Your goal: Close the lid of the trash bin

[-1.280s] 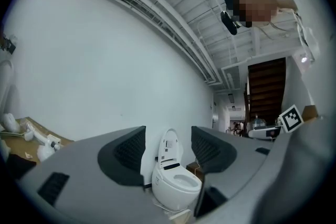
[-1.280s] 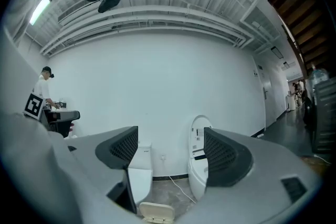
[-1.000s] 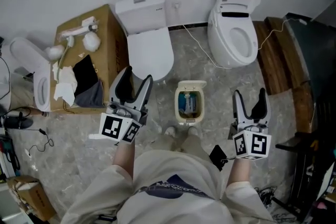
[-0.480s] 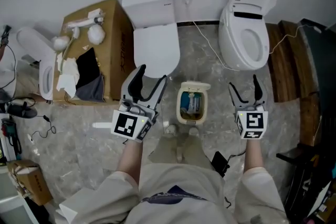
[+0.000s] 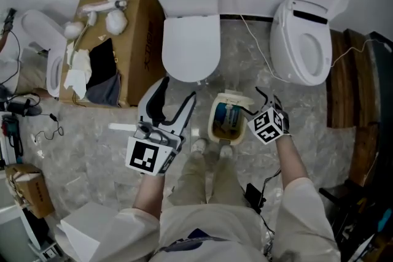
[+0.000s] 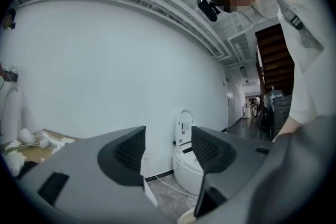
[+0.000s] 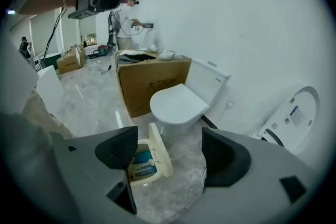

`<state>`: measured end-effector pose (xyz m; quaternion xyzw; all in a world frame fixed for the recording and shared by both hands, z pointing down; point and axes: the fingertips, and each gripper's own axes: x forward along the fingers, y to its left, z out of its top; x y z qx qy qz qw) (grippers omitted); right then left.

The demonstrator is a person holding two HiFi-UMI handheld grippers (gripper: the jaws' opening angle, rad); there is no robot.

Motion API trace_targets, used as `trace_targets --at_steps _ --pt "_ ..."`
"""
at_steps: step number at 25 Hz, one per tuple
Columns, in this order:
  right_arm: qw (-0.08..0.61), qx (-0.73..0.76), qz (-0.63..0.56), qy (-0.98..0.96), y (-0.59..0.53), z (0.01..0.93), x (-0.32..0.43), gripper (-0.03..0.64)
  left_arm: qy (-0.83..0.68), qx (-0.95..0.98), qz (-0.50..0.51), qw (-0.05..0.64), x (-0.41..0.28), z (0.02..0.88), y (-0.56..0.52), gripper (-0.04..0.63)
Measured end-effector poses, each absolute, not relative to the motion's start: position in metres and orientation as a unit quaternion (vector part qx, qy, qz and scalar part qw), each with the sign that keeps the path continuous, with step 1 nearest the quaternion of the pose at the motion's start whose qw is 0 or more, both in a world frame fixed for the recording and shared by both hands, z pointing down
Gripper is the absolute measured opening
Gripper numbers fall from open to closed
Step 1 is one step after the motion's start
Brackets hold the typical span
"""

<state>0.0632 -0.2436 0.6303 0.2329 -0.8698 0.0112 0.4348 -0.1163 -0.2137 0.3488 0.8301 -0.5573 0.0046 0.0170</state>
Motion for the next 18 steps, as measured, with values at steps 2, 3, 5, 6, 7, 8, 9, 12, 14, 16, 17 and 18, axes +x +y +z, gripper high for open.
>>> trace_targets --at_steps 2,3,5,6,7,8,9,12,14,16,17,18 --pt "0.461 0.207 0.016 -0.863 -0.245 0.661 0.054 0.387 -0.563 0.826 0.008 0.019 -0.122 0.357 -0.215 0.250" --pt "0.472 0.198 0.019 -0.859 -0.246 0.674 0.050 0.385 -0.567 0.824 0.008 0.021 -0.124 0.361 -0.216 0.250" --pt "0.489 0.182 0.024 -0.853 -0.249 0.697 0.043 0.380 -0.571 0.820 0.008 0.025 -0.128 0.368 -0.217 0.250" --pt "0.497 0.175 0.027 -0.850 -0.249 0.708 0.040 0.379 -0.573 0.819 0.007 0.027 -0.129 0.371 -0.217 0.250" --pt "0.503 0.166 0.030 -0.848 -0.248 0.718 0.036 0.375 -0.573 0.819 0.007 0.028 -0.129 0.373 -0.218 0.250" --pt "0.508 0.157 0.035 -0.846 -0.247 0.728 0.033 0.373 -0.572 0.820 0.007 0.029 -0.128 0.376 -0.218 0.250" --pt "0.513 0.149 0.043 -0.845 -0.245 0.738 0.031 0.373 -0.571 0.821 0.007 0.030 -0.128 0.378 -0.218 0.250" --pt "0.528 0.128 0.065 -0.837 -0.238 0.762 0.025 0.374 -0.566 0.824 0.011 0.035 -0.127 0.387 -0.217 0.250" --pt "0.542 0.118 0.066 -0.829 -0.235 0.776 0.021 0.374 -0.564 0.825 0.016 0.040 -0.130 0.395 -0.218 0.250" --pt "0.559 0.109 0.055 -0.820 -0.234 0.788 0.019 0.374 -0.562 0.826 0.015 0.045 -0.134 0.402 -0.221 0.250" --pt "0.566 0.107 0.045 -0.816 -0.235 0.792 0.019 0.379 -0.561 0.827 0.012 0.046 -0.136 0.404 -0.222 0.250" --pt "0.572 0.107 0.036 -0.813 -0.237 0.794 0.019 0.376 -0.559 0.827 0.009 0.047 -0.138 0.405 -0.224 0.250"
